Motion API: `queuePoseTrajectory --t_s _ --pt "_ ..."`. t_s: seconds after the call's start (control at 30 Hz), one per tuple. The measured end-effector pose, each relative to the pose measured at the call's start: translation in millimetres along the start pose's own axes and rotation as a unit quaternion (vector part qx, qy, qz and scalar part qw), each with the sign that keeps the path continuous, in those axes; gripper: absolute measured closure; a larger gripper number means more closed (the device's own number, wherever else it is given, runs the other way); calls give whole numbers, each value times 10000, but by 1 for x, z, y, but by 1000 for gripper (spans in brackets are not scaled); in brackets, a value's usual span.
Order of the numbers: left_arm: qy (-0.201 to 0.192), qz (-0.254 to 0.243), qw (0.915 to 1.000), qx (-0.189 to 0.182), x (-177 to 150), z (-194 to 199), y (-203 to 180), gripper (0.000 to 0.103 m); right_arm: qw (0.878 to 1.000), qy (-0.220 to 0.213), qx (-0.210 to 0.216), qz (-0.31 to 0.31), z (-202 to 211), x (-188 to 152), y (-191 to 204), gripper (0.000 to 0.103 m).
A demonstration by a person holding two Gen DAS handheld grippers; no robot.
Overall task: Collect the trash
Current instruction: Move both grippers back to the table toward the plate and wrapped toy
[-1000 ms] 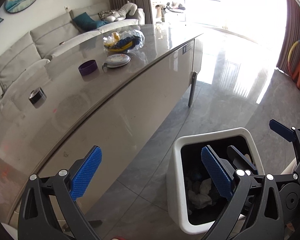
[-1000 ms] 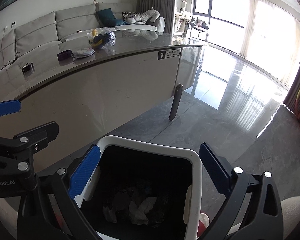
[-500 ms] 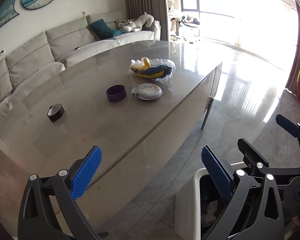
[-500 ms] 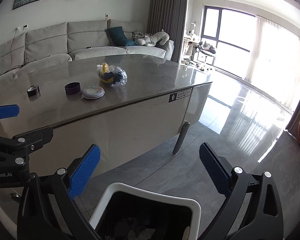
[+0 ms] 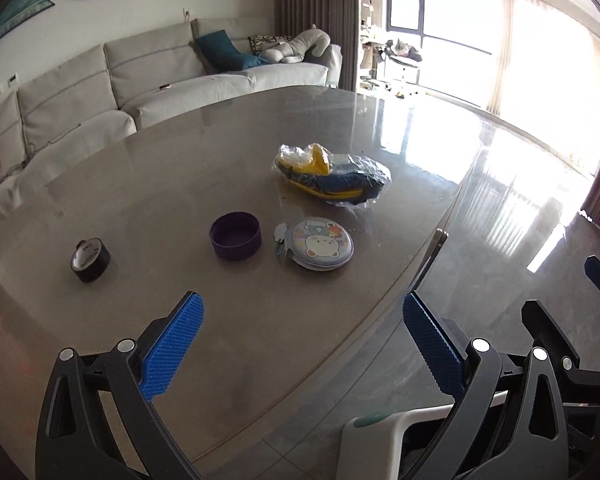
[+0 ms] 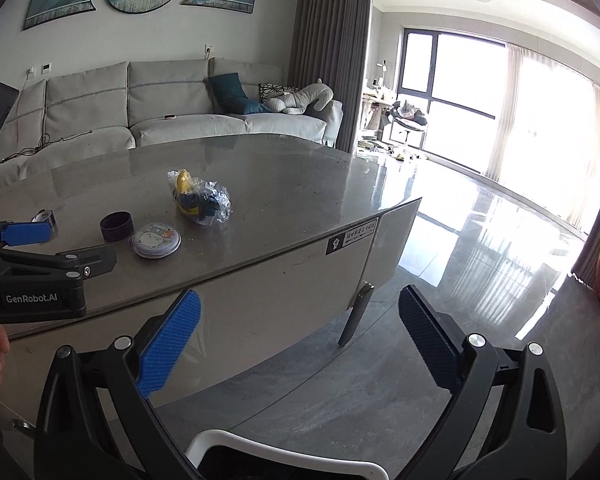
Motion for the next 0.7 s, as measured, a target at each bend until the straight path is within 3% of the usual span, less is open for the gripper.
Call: queuePoseTrajectory --t_s 0.43,0.7 --pt "376 402 9983 -190 21 -71 -20 5 9998 -127 89 138 -59 25 -9 5" --pt "510 526 9973 53 23 -100 -15 5 9997 -46 183 134 -82 28 -6 4"
Point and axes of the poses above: each gripper's, at about its wrist camera, not at the fingertips, and z roughly against the way its jaws point, y to its left, x to its top, the point moved 9 cm from there along -z, roughly the way its jaws point, and after that the axes turned 5 degrees about -z, right-handed, at the moved point
